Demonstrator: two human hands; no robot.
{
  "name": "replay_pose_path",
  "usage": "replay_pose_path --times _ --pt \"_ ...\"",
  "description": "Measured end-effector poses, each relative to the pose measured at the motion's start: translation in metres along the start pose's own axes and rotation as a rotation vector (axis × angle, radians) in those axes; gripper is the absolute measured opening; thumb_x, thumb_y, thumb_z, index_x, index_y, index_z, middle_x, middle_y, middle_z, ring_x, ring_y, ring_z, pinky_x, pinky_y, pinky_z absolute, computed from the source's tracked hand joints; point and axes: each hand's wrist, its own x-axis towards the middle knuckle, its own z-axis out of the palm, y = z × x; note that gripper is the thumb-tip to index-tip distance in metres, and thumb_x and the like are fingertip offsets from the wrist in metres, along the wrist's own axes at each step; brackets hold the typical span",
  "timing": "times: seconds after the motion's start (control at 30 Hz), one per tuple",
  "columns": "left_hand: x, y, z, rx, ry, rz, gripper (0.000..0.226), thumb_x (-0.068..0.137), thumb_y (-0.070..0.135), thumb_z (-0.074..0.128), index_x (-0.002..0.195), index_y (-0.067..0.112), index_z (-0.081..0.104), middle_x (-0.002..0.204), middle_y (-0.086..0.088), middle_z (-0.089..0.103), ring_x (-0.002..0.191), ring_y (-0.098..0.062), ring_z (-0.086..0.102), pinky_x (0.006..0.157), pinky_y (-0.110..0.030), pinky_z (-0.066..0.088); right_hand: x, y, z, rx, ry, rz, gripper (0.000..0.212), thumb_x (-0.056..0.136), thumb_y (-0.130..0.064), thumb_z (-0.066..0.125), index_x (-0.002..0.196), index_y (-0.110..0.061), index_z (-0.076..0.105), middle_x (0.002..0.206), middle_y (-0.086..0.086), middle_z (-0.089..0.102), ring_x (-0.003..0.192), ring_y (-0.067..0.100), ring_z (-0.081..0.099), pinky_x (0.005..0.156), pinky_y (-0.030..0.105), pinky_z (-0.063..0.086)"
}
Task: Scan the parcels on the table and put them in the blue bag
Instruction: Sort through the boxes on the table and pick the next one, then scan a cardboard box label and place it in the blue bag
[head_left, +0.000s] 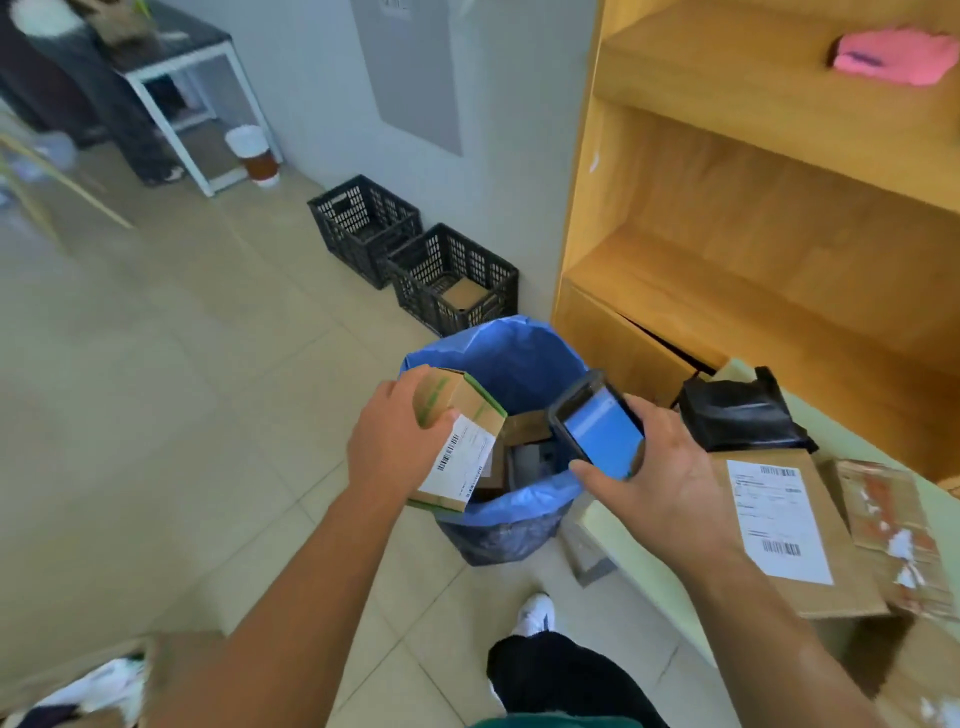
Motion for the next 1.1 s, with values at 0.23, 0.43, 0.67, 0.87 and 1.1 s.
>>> replay_pose_path --times 0.23,0.43,0.67,0.87,1.1 --pt "0.067 -0.029 -0.002 -0.03 0.072 -0.077 0.058 0.089 0.049 0.068 0.141 0.042 0.044 0.127 0.0 0.054 0.109 -0.025 0.059 0.083 -0.036 0.044 0.079 -0.018 0.039 0.051 -0.029 0.019 0.088 0.067 -0.06 0.078 0.141 -0.026 0.044 0.129 -0.006 0.055 0.115 0.013 0.054 0.092 0.038 0.053" --pt "0.116 -0.039 0.032 -0.044 -0.081 -0.085 0.059 0.086 0.054 0.069 0.137 0.039 0.045 0.12 0.003 0.052 0.105 -0.024 0.059 0.081 -0.035 0.042 0.111 -0.027 0.059 0.023 -0.037 0.101 0.089 0.067 -0.062 0.078 0.142 -0.028 0.042 0.13 -0.008 0.053 0.115 0.012 0.054 0.091 0.039 0.054" --pt "0.189 -0.006 0.09 -0.134 -0.376 0.005 0.091 0.071 0.077 0.063 0.146 0.031 0.042 0.131 -0.002 0.061 0.118 -0.027 0.062 0.092 -0.044 0.052 0.115 -0.038 0.06 -0.065 0.034 0.3 0.089 0.067 -0.07 0.067 0.143 -0.031 0.04 0.13 -0.011 0.052 0.105 0.013 0.057 0.086 0.035 0.053" --pt "0.216 0.035 0.107 -0.099 -0.508 0.156 0.089 0.088 0.079 0.044 0.16 0.029 0.027 0.159 -0.005 0.043 0.143 -0.028 0.045 0.111 -0.053 0.043 0.111 -0.047 0.045 -0.1 0.176 0.42 0.089 0.07 -0.068 0.069 0.144 -0.033 0.036 0.13 -0.013 0.051 0.105 0.01 0.057 0.089 0.031 0.052" --pt "0.218 0.086 0.114 -0.155 -0.601 0.499 0.077 0.094 0.069 0.046 0.158 0.029 0.032 0.16 -0.001 0.042 0.149 -0.023 0.037 0.115 -0.052 0.036 0.08 -0.053 0.03 -0.115 0.312 0.598 0.091 0.072 -0.069 0.065 0.147 -0.033 0.032 0.136 -0.013 0.047 0.114 0.012 0.053 0.097 0.034 0.048"
